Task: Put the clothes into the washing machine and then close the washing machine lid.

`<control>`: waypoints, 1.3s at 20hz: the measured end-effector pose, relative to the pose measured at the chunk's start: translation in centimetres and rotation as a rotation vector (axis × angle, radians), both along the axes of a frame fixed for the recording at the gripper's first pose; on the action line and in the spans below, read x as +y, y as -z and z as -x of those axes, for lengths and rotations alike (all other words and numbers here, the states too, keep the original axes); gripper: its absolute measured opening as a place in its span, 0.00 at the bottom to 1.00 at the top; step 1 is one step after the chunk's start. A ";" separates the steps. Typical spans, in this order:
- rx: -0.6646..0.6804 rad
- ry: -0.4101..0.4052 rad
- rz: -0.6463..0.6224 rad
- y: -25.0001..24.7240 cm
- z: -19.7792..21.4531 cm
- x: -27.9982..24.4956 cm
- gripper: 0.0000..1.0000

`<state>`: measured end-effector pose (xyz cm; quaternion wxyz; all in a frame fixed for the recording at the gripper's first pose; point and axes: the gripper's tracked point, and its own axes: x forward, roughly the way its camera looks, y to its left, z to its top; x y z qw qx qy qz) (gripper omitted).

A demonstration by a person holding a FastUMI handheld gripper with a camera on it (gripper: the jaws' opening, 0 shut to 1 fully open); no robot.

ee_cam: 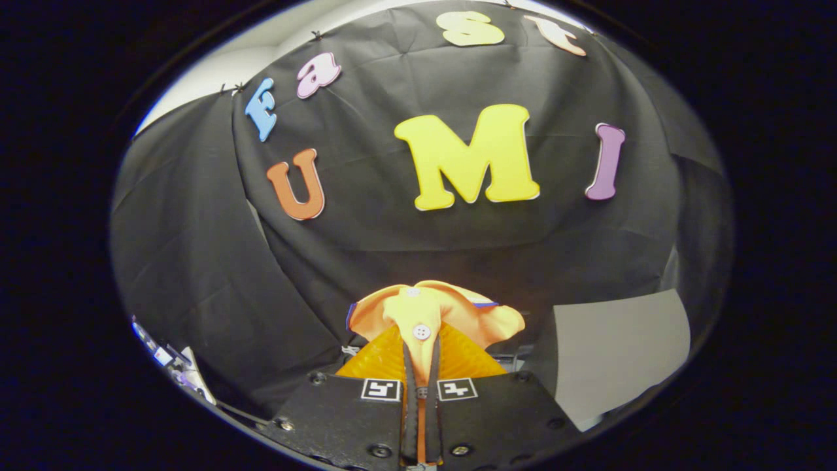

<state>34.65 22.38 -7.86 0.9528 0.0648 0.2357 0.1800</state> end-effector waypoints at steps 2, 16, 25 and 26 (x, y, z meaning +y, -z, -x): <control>0.018 -0.028 -0.003 1.2 -0.6 1.9 0.08; 0.239 -0.072 0.036 14.6 -5.6 5.3 0.08; 0.383 -0.007 0.088 23.8 -7.9 4.6 0.08; 0.400 -0.002 0.094 24.8 -7.9 4.5 0.08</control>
